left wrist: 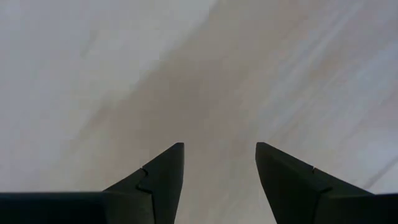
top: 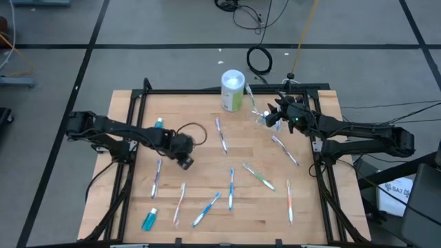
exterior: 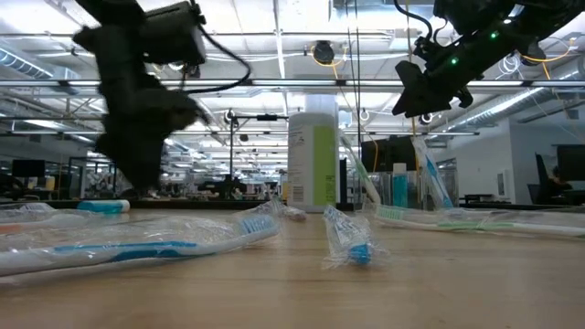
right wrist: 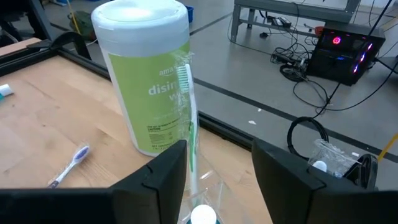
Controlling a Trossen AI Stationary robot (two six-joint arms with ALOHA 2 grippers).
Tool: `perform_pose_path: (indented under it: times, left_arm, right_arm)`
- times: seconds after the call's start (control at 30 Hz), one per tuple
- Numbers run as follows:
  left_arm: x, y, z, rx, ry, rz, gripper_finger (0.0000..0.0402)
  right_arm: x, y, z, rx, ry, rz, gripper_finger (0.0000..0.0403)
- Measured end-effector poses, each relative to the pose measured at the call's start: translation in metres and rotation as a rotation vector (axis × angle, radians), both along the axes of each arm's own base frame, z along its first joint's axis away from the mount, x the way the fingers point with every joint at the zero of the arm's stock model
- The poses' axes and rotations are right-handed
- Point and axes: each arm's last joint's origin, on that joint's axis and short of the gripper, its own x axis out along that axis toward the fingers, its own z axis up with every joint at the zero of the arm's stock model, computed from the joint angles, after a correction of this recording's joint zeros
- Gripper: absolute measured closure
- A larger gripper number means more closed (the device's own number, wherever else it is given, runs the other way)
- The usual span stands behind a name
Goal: Pick & Place toothbrushing station
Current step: Put the bottom purple toothbrush into the transparent organizer
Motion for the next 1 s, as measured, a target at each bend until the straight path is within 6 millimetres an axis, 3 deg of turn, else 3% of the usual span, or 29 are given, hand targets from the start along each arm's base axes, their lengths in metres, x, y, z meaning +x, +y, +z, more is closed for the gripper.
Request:
perform_pose_path:
  times: [0.27,0.53,0.77,1.0]
  left_arm:
    - [-0.027,-0.034,-0.003,-0.049,0.261,0.104,0.0199]
    - [-0.042,-0.052,0.003,-0.036,0.319,0.097,0.0199]
    - [-0.054,-0.059,0.006,-0.037,0.306,0.086,0.0199]
    - [-0.078,-0.05,-0.003,-0.042,0.256,0.164,0.0199]
  right_arm:
    - [0.0,0.0,-0.001,0.006,0.004,-0.002,0.0228]
    - [0.0,0.0,-0.001,0.007,0.003,0.002,0.0231]
    - [0.0,0.0,-0.001,0.012,0.002,0.012,0.0229]
    - [0.002,0.002,-0.001,0.046,-0.012,0.093,0.0229]
